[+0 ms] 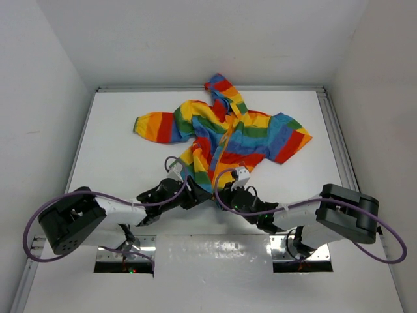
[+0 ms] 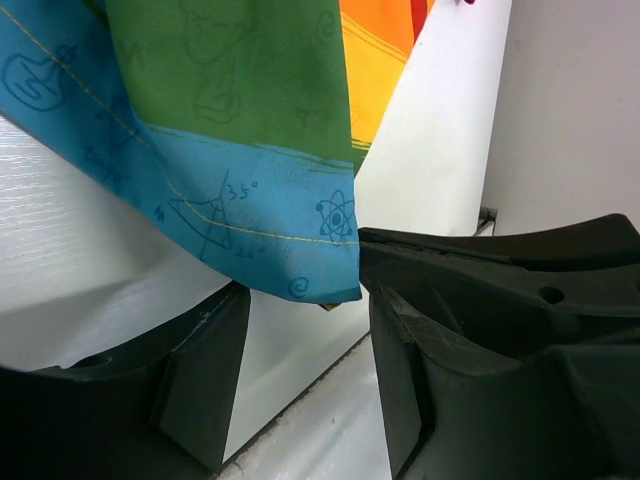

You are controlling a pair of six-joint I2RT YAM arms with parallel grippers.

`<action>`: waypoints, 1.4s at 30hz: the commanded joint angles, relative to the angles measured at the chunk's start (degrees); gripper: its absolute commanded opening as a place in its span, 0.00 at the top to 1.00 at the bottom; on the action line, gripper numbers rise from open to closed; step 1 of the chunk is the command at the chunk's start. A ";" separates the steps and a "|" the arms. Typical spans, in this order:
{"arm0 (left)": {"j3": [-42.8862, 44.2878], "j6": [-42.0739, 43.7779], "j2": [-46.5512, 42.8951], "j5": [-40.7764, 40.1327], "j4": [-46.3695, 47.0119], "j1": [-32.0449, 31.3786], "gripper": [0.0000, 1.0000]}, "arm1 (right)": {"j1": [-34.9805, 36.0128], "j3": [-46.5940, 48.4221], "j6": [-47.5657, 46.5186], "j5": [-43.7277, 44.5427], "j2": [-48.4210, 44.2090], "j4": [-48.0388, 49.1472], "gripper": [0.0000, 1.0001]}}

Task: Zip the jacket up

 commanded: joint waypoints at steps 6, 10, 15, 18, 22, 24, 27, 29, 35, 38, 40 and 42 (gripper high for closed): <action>1.48 -1.28 0.64 -4.29 5.16 -0.51 0.55 | 0.32 -0.31 -1.39 -0.19 -2.02 0.17 1.00; 1.83 -0.84 1.87 -3.76 5.86 -0.51 0.53 | 0.31 -0.58 -1.48 -0.28 -2.29 -0.28 1.00; 3.76 -0.50 3.98 -2.36 3.85 -0.51 0.51 | 0.23 -0.40 -2.97 -0.37 -2.46 -1.85 1.00; 4.12 -1.10 4.34 -2.27 3.57 -0.51 0.52 | 0.23 0.04 -3.94 -0.63 -2.90 -2.91 1.00; 4.21 -2.60 5.22 -2.27 4.28 -0.51 0.62 | 0.23 0.21 -5.43 -1.24 -3.60 -4.14 1.00; 4.38 -3.39 5.83 -2.27 4.45 -0.51 0.67 | 0.32 0.13 -6.40 -1.68 -4.48 -4.93 1.00; 5.26 -3.83 6.53 -1.83 4.19 -0.51 0.69 | 0.32 0.39 -7.19 -2.30 -5.71 -6.86 1.00; 5.52 -3.83 6.80 -1.74 4.10 -0.51 0.69 | 0.32 0.91 -7.37 -2.91 -6.15 -8.53 1.00; 5.26 -3.57 8.03 1.60 5.68 -1.30 0.61 | 0.32 2.84 -8.24 -3.36 -6.33 -12.22 1.00; 4.65 -3.66 8.11 2.04 6.56 -1.48 0.68 | 0.32 2.94 -8.16 -3.71 -5.89 -12.06 1.00; 4.65 -3.66 8.55 2.22 7.08 -2.18 0.73 | 0.32 2.85 -7.98 -3.71 -5.63 -11.71 1.00; 4.73 -3.57 9.96 3.09 8.14 -2.53 0.79 | 0.32 2.76 -7.98 -3.44 -5.36 -11.18 1.00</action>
